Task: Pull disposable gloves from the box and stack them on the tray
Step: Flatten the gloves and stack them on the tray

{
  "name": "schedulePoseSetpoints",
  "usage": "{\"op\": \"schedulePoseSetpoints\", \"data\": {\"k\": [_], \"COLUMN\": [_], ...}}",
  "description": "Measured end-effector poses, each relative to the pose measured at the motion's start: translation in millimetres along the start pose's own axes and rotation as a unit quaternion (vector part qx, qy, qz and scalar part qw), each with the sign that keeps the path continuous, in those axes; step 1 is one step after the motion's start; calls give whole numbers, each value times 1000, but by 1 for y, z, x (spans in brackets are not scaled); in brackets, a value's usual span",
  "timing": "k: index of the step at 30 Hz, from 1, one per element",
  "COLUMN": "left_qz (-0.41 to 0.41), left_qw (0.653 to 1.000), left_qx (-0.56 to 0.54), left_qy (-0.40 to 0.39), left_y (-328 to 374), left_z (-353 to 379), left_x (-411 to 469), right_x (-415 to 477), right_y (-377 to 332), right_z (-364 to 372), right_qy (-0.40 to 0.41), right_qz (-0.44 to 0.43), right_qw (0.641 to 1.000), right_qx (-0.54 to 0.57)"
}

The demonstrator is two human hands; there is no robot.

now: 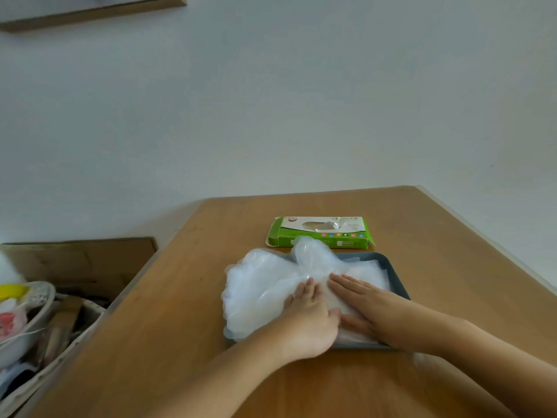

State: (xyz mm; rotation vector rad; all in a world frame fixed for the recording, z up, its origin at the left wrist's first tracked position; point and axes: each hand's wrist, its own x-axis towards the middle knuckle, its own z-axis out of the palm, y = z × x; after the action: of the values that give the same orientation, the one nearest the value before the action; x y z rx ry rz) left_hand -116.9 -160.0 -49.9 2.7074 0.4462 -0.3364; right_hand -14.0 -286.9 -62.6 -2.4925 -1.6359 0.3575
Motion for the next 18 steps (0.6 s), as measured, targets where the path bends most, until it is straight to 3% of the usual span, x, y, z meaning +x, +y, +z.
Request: {"op": "schedulePoseSetpoints", "data": {"k": [10,14,18], "left_qz": [-53,-25,-20], "left_qw": [987,977,974], "left_qx": [141,174,181], "left_qy": [-52,-118,-135], "left_y": [-46,-59,-75], "left_z": [-50,-80,-91], "left_x": [4,11,18], "right_x": [-2,-2,-1], "right_y": [-5,-4,-4], "right_z": [-6,-4,-3], "right_qy": [-12,-18,-18], "right_qz": [15,24,29], "right_qw": [1000,999,999], "right_qx": [21,18,22]}}
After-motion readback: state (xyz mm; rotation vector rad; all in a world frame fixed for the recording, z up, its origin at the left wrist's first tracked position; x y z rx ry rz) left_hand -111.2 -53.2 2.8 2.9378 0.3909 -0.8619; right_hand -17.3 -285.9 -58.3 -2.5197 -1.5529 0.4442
